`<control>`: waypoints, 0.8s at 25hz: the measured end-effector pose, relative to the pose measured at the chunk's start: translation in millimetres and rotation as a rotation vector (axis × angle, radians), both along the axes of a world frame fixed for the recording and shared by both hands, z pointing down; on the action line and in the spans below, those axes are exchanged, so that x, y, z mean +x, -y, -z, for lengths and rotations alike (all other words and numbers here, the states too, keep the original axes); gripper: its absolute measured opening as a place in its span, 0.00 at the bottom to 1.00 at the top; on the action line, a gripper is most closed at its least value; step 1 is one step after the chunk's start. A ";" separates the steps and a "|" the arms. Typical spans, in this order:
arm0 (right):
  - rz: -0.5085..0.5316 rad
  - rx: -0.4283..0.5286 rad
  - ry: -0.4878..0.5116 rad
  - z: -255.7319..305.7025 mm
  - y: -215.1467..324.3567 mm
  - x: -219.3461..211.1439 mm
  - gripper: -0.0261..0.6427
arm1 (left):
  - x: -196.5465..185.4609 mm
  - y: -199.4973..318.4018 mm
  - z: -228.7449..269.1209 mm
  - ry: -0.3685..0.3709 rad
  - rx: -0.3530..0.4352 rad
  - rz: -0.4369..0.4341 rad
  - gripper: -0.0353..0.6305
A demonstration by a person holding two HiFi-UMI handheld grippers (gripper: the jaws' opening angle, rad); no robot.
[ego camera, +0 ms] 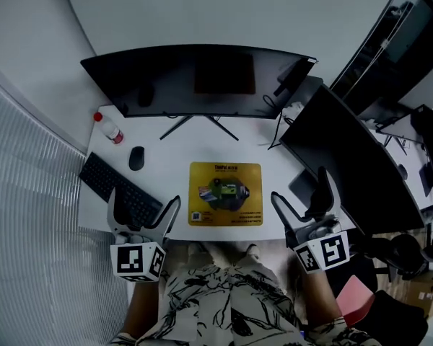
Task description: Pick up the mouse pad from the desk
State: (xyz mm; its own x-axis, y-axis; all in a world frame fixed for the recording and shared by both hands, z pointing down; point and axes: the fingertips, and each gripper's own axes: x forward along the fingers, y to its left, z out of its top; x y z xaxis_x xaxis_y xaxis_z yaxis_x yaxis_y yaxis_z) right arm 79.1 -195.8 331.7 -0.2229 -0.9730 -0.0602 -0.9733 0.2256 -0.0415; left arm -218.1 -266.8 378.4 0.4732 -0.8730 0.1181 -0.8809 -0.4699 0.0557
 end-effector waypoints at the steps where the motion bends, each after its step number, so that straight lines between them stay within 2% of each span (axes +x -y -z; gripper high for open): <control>1: -0.017 -0.003 0.009 -0.8 -2.3 -1.9 0.82 | -1.3 2.2 -1.6 -0.011 -0.007 -0.014 0.96; 4: -0.086 -0.020 0.035 -6.8 -11.6 -3.9 0.82 | -0.5 6.8 -9.1 -0.036 -0.034 -0.071 0.95; 7: -0.153 -0.048 0.047 -16.0 -23.6 -6.1 0.82 | 3.8 8.1 -19.2 -0.011 -0.061 -0.139 0.95; 11: -0.186 -0.111 0.061 -36.7 -29.9 -4.3 0.82 | 13.7 13.5 -32.9 -0.007 -0.093 -0.187 0.95; 16: -0.199 -0.156 0.068 -54.0 -20.7 10.2 0.82 | 28.0 26.1 -49.6 -0.006 -0.122 -0.188 0.95; 20: -0.178 -0.171 0.051 -66.2 8.1 24.8 0.82 | 35.0 48.3 -57.8 0.004 -0.120 -0.140 0.95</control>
